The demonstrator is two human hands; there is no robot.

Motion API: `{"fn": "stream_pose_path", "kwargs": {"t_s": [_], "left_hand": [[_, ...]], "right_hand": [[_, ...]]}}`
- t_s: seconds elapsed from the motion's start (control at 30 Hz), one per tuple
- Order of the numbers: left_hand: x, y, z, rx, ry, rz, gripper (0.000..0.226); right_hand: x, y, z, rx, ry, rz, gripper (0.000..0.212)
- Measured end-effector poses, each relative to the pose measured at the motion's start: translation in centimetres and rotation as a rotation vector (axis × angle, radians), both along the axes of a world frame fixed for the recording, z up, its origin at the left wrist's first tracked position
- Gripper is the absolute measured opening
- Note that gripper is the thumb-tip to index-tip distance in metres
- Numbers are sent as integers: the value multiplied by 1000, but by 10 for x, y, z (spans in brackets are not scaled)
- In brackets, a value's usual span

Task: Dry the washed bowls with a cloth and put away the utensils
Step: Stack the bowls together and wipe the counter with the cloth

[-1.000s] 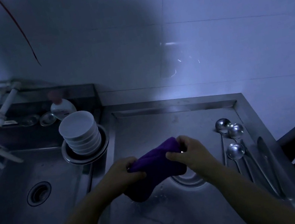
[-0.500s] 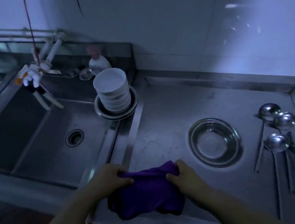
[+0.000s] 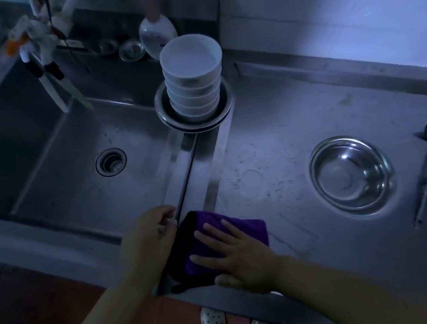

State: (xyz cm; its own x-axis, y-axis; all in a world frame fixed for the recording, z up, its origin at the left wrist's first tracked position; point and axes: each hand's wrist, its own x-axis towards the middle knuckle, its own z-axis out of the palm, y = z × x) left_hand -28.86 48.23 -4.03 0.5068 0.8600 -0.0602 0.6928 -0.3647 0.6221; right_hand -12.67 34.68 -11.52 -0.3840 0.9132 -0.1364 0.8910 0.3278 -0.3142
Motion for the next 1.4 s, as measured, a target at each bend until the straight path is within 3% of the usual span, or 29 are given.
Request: {"fn": "stream_pose_path", "kwargs": {"t_s": [0.23, 0.43, 0.63, 0.93, 1.03, 1.13, 1.23, 1.4], "left_hand": [[-28, 15, -32, -96, -70, 27, 29], [-26, 25, -38, -102, -103, -58, 30], [-31, 31, -42, -98, -155, -48, 28], [-29, 14, -43, -61, -296, -34, 26], [-22, 11, -47, -73, -273, -33, 27], [-8, 7, -50, -136, -241, -73, 30], [13, 5, -52, -179, -161, -128, 30], [46, 5, -61, 279, 202, -474, 31]], "right_hand": [[7, 69, -44, 111, -122, -71, 58], [61, 124, -40, 38, -113, -535, 62], [6, 100, -42, -38, -46, -791, 66], [-89, 1, -24, -217, 35, -520, 69], [-75, -20, -22, -214, 5, -406, 68], [-38, -6, -28, -262, -34, -420, 69], [6, 21, -36, -170, -162, -435, 73], [73, 61, -51, -46, -220, -468, 72]]}}
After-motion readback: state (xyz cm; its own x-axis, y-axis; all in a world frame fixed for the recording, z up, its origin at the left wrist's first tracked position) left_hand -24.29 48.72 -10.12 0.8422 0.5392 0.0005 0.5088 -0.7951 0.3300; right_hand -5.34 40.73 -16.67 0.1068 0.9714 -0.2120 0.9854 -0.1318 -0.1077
